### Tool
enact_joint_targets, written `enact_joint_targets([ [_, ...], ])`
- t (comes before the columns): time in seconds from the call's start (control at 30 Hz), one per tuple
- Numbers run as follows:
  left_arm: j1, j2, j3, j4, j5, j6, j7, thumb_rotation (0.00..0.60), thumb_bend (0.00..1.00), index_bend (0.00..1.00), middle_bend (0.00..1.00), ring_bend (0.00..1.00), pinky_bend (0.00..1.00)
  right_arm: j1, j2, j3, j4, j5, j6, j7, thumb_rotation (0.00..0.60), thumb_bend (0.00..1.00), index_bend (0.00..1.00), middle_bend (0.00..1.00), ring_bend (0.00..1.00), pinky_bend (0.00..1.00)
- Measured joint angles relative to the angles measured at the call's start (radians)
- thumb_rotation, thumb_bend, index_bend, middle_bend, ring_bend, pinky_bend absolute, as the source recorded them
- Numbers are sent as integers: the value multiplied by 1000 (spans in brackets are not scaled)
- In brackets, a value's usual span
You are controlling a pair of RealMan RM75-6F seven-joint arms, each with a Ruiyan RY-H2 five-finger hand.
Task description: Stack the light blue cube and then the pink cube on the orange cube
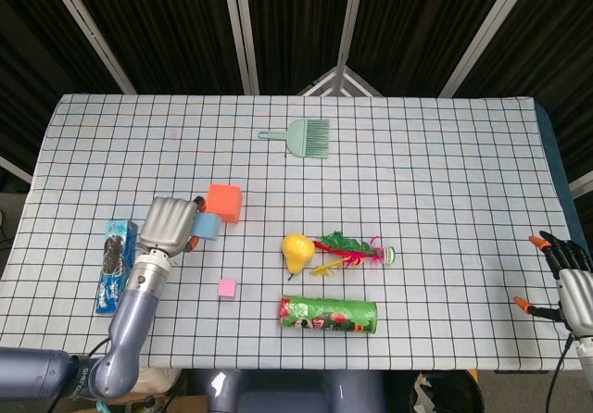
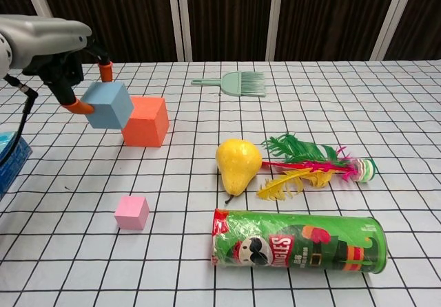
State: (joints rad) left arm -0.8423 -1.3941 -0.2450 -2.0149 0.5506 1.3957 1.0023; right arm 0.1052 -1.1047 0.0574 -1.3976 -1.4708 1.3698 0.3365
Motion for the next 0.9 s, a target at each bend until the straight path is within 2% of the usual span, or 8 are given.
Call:
enact_joint_targets([
  [0.23, -47, 20, -59, 35, -113, 8, 35, 600, 311, 402, 925, 766, 849, 0, 1, 2, -5, 0, 3, -10, 600, 151, 143, 91, 100, 51],
  [0.43, -93, 2, -90, 99, -164, -15, 44, 600, 311, 401, 925, 766, 849, 5, -5, 2, -3, 5, -7, -27, 600, 151, 143, 91, 100, 51],
  [0.9, -166, -60, -117, 229, -259, -45, 52, 600, 311, 401, 925, 765, 849, 7, -7, 5, -4, 11, -9, -41, 600, 151, 143, 91, 100, 51],
])
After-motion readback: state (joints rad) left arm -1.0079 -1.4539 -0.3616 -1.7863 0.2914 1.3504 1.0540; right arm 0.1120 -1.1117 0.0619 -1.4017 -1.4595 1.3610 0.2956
